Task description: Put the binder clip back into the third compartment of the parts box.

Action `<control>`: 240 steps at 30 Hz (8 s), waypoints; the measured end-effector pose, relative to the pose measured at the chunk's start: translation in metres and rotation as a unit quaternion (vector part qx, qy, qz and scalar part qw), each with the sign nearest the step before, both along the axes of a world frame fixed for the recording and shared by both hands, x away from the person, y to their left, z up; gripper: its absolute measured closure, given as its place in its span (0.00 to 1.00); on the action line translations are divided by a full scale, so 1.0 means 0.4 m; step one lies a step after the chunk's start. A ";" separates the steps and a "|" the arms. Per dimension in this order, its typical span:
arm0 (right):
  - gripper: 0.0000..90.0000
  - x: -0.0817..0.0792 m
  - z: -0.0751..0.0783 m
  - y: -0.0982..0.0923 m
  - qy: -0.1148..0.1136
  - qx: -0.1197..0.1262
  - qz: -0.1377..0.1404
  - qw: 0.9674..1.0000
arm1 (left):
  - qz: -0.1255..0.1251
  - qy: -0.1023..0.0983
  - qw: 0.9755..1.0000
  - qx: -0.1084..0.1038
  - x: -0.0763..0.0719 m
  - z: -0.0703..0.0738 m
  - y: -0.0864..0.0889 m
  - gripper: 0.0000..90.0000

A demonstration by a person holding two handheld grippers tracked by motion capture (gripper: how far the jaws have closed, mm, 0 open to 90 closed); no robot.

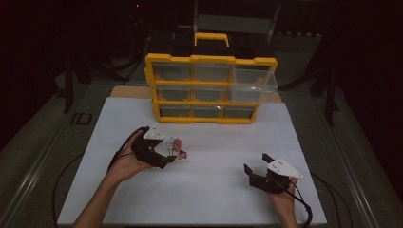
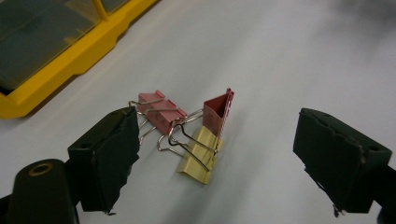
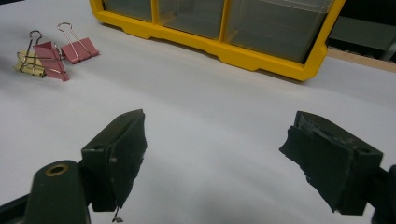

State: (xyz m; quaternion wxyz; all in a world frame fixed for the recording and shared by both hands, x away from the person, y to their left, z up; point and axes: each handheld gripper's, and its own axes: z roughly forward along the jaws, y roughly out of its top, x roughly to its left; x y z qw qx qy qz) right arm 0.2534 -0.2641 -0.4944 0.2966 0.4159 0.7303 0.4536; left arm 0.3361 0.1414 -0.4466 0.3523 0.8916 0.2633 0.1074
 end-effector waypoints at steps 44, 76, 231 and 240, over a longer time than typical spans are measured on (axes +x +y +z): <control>0.21 0.000 0.000 -0.001 0.002 0.000 0.005 1.000 | -0.054 0.037 0.993 0.103 0.010 -0.088 -0.065 0.47; 0.21 0.001 -0.001 -0.001 0.003 -0.001 0.007 1.000 | -0.043 0.039 0.989 0.135 0.035 -0.121 -0.104 0.98; 0.14 -0.003 0.003 -0.017 -0.040 0.002 -0.011 0.999 | -0.075 -0.082 0.994 0.016 0.170 0.418 -0.190 0.99; 0.14 -0.003 0.004 -0.018 -0.040 0.003 -0.011 0.999 | -0.079 -0.087 0.993 0.007 0.172 0.432 -0.201 0.99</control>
